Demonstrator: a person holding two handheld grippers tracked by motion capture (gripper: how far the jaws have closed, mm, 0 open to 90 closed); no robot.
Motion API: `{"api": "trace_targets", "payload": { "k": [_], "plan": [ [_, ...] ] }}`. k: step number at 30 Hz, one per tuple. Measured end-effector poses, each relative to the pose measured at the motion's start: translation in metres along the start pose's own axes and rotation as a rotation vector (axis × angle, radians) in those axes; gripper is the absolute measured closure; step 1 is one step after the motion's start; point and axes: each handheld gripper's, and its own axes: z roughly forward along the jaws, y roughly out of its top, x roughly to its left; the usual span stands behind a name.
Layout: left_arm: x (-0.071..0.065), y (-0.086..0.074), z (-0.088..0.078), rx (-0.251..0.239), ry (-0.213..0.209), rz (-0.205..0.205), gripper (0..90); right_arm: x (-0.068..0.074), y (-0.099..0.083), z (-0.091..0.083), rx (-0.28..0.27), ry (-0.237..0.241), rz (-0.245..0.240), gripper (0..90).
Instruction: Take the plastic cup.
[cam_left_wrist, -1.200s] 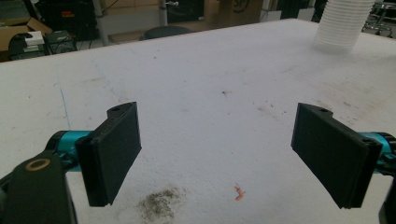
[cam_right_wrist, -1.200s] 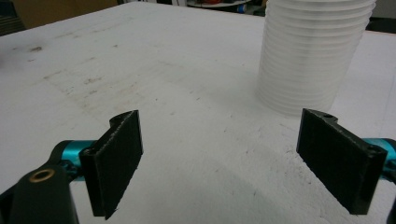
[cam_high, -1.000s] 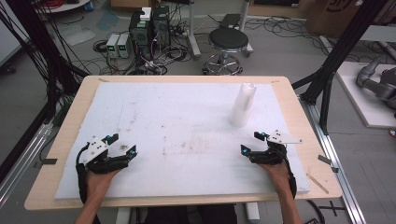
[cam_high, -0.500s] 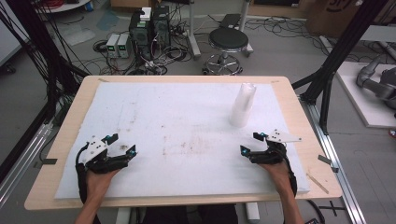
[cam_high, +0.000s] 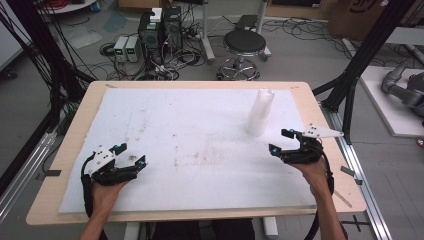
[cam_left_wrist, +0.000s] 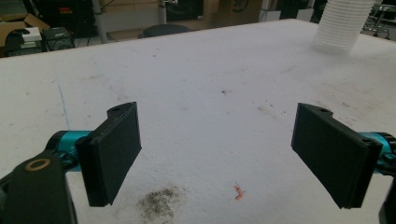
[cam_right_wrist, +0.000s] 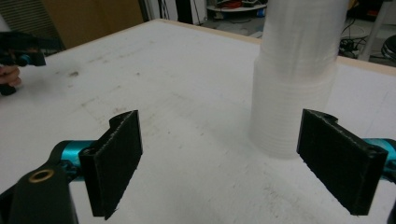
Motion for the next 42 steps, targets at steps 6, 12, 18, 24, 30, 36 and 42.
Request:
{"api": "trace_targets", "payload": {
  "k": [6, 12, 18, 24, 30, 36, 42],
  "plan": [
    [0.001, 0.000, 0.001, 0.012, -0.001, -0.006, 15.7, -0.017, 0.033, -0.010, 0.017, 0.017, 0.002, 13.4],
    [0.001, 0.001, 0.001, 0.012, -0.001, -0.009, 15.6, -0.032, 0.060, -0.012, 0.048, 0.020, -0.021, 13.4],
    [0.001, 0.000, 0.001, 0.011, -0.002, -0.009, 15.7, -0.046, 0.080, -0.008, 0.091, 0.045, -0.041, 13.3],
    [0.002, 0.001, 0.002, 0.017, -0.005, -0.015, 15.7, -0.053, 0.097, -0.004, 0.100, 0.057, -0.067, 13.3],
    [0.002, 0.001, 0.002, 0.017, -0.005, -0.019, 15.7, -0.065, 0.118, 0.004, 0.133, 0.094, -0.084, 13.3],
    [0.002, 0.001, 0.002, 0.018, -0.006, -0.017, 15.7, -0.071, 0.130, 0.009, 0.135, 0.100, -0.095, 13.2],
    [0.002, 0.001, 0.002, 0.023, -0.005, -0.012, 15.7, -0.079, 0.131, 0.021, 0.119, 0.139, -0.096, 13.3]
  ]
}}
